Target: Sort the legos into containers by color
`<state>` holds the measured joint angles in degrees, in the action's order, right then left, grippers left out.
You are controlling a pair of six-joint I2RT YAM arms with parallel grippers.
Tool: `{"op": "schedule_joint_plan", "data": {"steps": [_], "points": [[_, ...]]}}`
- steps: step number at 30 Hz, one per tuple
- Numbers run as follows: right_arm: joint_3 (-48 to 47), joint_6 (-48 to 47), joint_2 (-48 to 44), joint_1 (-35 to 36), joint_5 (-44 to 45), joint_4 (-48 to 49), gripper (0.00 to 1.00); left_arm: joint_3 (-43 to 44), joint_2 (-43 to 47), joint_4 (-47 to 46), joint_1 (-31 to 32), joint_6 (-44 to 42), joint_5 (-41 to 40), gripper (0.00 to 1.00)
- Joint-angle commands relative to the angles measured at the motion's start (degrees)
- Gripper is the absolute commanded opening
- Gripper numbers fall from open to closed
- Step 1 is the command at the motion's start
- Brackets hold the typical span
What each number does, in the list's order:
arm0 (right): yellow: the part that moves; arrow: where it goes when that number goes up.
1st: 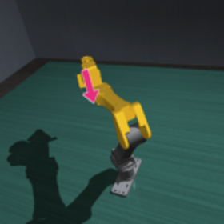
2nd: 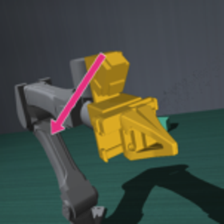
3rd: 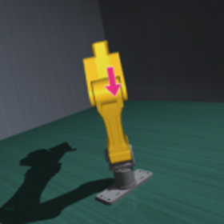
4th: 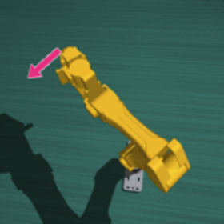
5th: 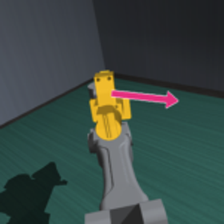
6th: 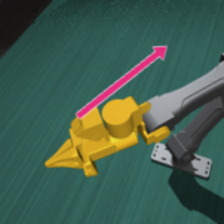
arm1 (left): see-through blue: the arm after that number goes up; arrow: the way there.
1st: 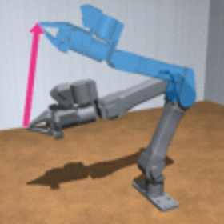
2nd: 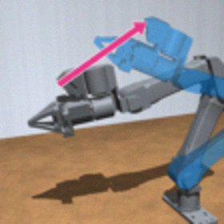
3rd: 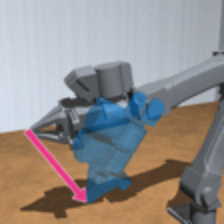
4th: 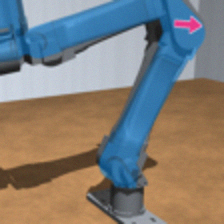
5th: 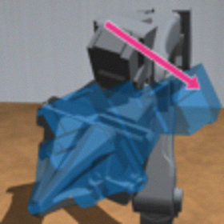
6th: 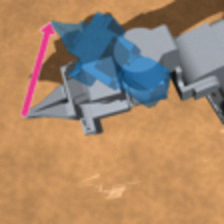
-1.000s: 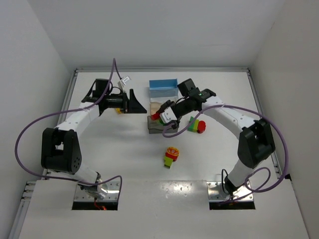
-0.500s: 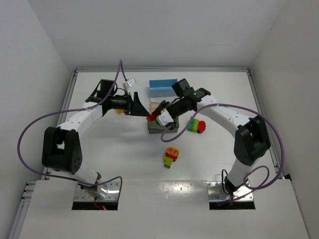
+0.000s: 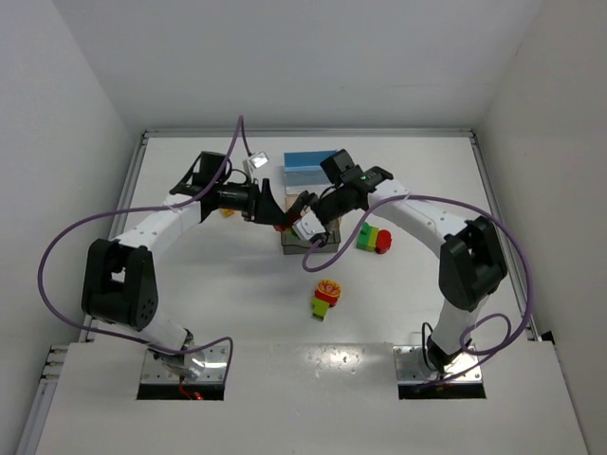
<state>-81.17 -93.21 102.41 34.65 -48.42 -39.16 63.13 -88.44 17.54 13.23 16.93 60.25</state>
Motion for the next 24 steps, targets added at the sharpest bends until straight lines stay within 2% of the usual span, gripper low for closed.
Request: {"op": "schedule_joint_plan", "data": {"steps": [1,4,8,16,17,18,20,21,22,24], "points": [[-2.86,-1.8,0.33,0.41,-3.17,1.63,0.3,1.91,-0.68,-0.67,1.09,-1.28,1.54,0.81],[-2.86,-1.8,0.33,0.41,-3.17,2.15,0.3,1.91,-1.29,-0.67,1.09,-1.28,1.01,0.77],[-2.86,-1.8,-0.19,0.41,-3.17,2.68,0.3,2.43,-1.82,-0.67,1.09,-1.28,0.48,0.65],[2.15,-1.8,-1.95,0.41,-2.55,6.02,0.3,2.34,-1.2,-1.19,1.09,-3.56,1.54,0.17],[3.02,-1.8,-1.95,0.41,-1.94,6.54,0.34,1.47,-0.6,-1.71,1.09,-3.57,2.23,0.15],[3.55,-1.1,-1.95,0.41,-1.94,6.55,0.47,0.68,0.19,-2.33,1.09,-3.57,2.24,0.15],[4.17,-0.05,-2.56,0.41,-1.94,6.55,0.65,0.15,0.99,-2.34,1.09,-3.57,2.24,0.11],[5.13,1.26,-3.26,0.41,-1.94,7.07,0.85,-0.72,1.51,-2.86,1.09,-3.57,2.24,0.11],[6.88,1.88,-3.88,-0.11,-1.94,7.08,0.93,-1.69,2.56,-2.86,1.09,-3.57,2.24,0.08],[9.17,4.86,-6.51,-0.11,-1.94,10.57,1.0,-2.75,3.8,-2.86,1.09,-3.57,2.24,0.07]]}}
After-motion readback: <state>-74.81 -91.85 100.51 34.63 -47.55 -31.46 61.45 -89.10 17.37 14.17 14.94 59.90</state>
